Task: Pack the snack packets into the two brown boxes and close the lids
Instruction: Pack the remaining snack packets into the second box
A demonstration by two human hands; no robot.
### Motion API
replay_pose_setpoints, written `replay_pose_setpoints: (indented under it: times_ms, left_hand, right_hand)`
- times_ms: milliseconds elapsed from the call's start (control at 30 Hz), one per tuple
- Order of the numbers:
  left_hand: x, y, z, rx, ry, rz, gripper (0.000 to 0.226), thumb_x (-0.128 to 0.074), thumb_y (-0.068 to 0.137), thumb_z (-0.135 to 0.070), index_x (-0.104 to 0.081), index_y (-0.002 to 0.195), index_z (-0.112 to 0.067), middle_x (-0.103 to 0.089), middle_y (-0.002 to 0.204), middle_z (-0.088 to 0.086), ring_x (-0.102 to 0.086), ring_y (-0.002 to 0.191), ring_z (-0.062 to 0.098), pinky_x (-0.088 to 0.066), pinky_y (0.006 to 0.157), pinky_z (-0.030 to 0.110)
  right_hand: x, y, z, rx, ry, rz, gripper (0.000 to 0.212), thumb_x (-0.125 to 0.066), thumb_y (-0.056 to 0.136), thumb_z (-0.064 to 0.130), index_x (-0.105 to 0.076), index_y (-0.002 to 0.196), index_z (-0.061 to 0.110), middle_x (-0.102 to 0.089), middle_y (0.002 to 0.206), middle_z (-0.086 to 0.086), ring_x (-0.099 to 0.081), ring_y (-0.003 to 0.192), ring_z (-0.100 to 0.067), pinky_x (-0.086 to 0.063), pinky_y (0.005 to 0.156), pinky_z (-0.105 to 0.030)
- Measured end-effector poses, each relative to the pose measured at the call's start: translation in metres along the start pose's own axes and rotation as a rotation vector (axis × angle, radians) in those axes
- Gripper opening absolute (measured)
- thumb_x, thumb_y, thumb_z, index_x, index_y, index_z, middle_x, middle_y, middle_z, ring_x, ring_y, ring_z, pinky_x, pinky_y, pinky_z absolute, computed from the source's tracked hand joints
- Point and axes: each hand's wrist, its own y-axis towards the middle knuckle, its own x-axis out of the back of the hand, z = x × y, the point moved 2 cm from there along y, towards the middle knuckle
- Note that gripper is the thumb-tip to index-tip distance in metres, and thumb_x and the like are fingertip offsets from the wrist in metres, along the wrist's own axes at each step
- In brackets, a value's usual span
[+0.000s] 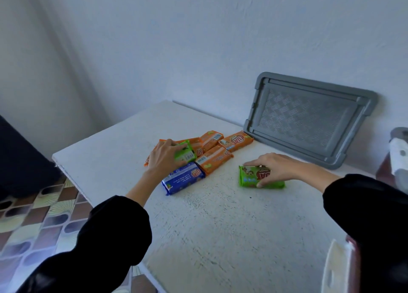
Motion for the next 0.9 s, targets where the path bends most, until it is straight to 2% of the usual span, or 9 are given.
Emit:
replay_pose_setpoints:
  times_ms: [133, 267, 367, 467, 600, 667, 800, 900]
  left_hand:
    - [-0.004, 0.0, -0.001, 0.014, 0.015, -0.032, 0.063, -0.06, 0.083, -0.048, -0.039, 0.14, -0.03, -0.049, 0.129, 0.003, -0.043, 0.12, 0.023, -0.048, 0.085, 0.038]
    - [-0.003, 0.006, 0.001, -0.011, 0.027, -0.075, 0.059, -0.06, 0.084, -0.047, -0.044, 0.137, -0.027, -0.047, 0.132, 0.006, -0.044, 0.119, 0.025, -0.051, 0.083, 0.041]
    - [-0.002, 0.009, 0.008, 0.049, -0.028, -0.118, 0.046, -0.054, 0.089, -0.043, -0.052, 0.131, -0.024, -0.044, 0.136, 0.009, -0.043, 0.121, 0.028, -0.052, 0.082, 0.044]
    - [0.001, 0.014, 0.013, 0.103, -0.051, -0.101, 0.045, -0.051, 0.09, -0.044, -0.054, 0.13, -0.023, -0.043, 0.14, 0.01, -0.043, 0.124, 0.03, -0.05, 0.087, 0.048]
    - [-0.002, 0.015, 0.016, 0.118, -0.012, -0.002, 0.059, -0.062, 0.083, -0.046, -0.046, 0.137, -0.026, -0.039, 0.145, 0.011, -0.042, 0.127, 0.034, -0.047, 0.092, 0.049]
    - [-0.003, 0.016, 0.016, 0.124, -0.011, 0.009, 0.06, -0.066, 0.083, -0.039, -0.044, 0.138, -0.026, -0.039, 0.144, 0.013, -0.041, 0.127, 0.035, -0.047, 0.094, 0.05]
    - [0.002, 0.022, 0.012, 0.171, -0.092, -0.019, 0.054, -0.069, 0.081, -0.029, -0.052, 0.132, -0.024, -0.047, 0.136, 0.013, -0.047, 0.12, 0.032, -0.046, 0.091, 0.044]
    - [0.011, 0.024, -0.004, 0.143, -0.144, -0.035, 0.055, -0.072, 0.077, -0.031, -0.054, 0.129, -0.025, -0.051, 0.133, 0.011, -0.05, 0.115, 0.029, -0.047, 0.087, 0.041]
  right_hand:
    - [-0.005, -0.001, 0.002, 0.026, 0.017, 0.07, 0.088, -0.074, 0.073, 0.039, -0.022, 0.144, 0.038, -0.043, 0.129, -0.003, -0.043, 0.117, -0.019, -0.037, 0.094, -0.029]
    - [-0.006, -0.001, 0.0, 0.042, 0.029, 0.045, 0.082, -0.07, 0.078, 0.035, -0.022, 0.145, 0.038, -0.044, 0.126, -0.003, -0.044, 0.112, -0.019, -0.037, 0.088, -0.027]
    - [-0.007, 0.0, -0.001, 0.042, 0.012, 0.04, 0.081, -0.069, 0.079, 0.036, -0.022, 0.145, 0.038, -0.045, 0.123, -0.002, -0.044, 0.11, -0.018, -0.035, 0.083, -0.025]
    - [-0.008, 0.002, -0.004, 0.033, 0.018, 0.032, 0.081, -0.069, 0.078, 0.036, -0.023, 0.145, 0.038, -0.045, 0.123, -0.003, -0.045, 0.11, -0.018, -0.037, 0.086, -0.027]
    - [-0.008, 0.004, -0.005, 0.036, 0.022, 0.03, 0.082, -0.071, 0.077, 0.037, -0.023, 0.144, 0.037, -0.045, 0.124, -0.004, -0.045, 0.111, -0.019, -0.038, 0.089, -0.028]
    - [-0.008, 0.005, -0.005, 0.036, 0.03, 0.031, 0.083, -0.072, 0.077, 0.037, -0.024, 0.144, 0.036, -0.045, 0.123, -0.005, -0.044, 0.111, -0.019, -0.037, 0.088, -0.027]
    - [-0.007, 0.005, -0.002, 0.002, 0.053, 0.013, 0.083, -0.074, 0.074, 0.035, -0.028, 0.143, 0.038, -0.045, 0.113, -0.003, -0.039, 0.098, -0.013, -0.034, 0.08, -0.025]
    - [0.003, 0.0, -0.003, -0.057, 0.053, -0.022, 0.082, -0.073, 0.075, 0.034, -0.028, 0.143, 0.038, -0.043, 0.108, -0.002, -0.04, 0.098, -0.015, -0.035, 0.079, -0.027]
